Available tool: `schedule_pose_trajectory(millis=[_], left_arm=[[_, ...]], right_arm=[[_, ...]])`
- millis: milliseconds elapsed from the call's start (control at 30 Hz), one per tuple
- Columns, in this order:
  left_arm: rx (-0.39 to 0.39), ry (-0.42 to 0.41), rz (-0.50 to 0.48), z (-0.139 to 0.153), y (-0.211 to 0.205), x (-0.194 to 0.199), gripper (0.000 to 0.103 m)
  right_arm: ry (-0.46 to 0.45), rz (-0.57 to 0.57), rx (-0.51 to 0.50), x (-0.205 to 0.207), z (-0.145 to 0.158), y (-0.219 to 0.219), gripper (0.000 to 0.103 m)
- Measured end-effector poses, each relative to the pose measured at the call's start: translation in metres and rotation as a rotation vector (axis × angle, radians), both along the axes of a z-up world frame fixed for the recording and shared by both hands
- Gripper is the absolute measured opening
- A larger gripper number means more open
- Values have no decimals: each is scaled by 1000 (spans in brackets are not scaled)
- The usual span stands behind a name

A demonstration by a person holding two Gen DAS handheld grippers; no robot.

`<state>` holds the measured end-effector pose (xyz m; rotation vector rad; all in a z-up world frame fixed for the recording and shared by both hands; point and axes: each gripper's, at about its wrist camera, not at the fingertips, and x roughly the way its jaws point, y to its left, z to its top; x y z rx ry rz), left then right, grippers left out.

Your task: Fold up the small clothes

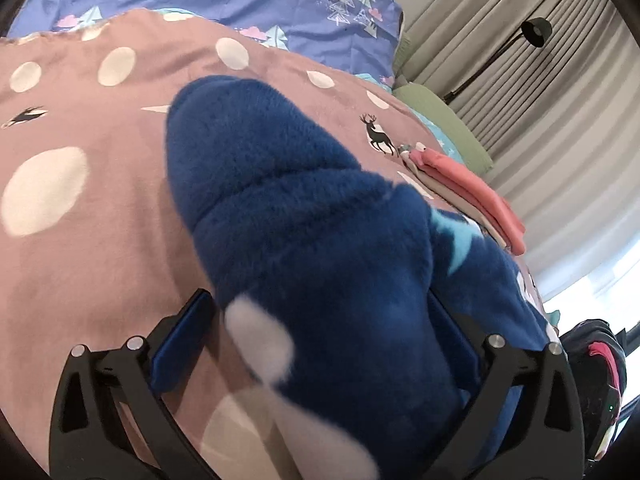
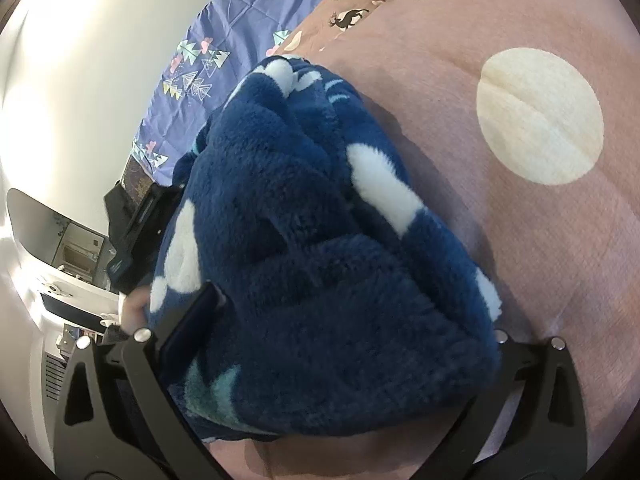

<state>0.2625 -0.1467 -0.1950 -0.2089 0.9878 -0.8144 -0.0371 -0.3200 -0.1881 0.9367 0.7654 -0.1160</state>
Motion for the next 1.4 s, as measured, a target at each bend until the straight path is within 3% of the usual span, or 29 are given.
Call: schedule_pose_trajectory(millis=[233,633,767,933,1100,1400], left_arm=[[23,-37,-67,-3,-19,19,102],[4,-62,-75,-6,-6,13,102],[-39,-66,-98,-2,-4,6,83],[-58,-137,-74,12,0,-8,70],[-104,-203,-60,46,10,-25,60],[-124,-383,-71,137,36,-79,60]], right_arm=[[5,-46,-19,-2,2,7,101],[-14,-71,-48,-3,2,13,101],[-30,-70,-51,-4,3,13,101],[-83,-79,-115,-13,14,19,83],[-144,-33,-193,-20,37,18,62],[-269,30,-259,-23,93,5,60]])
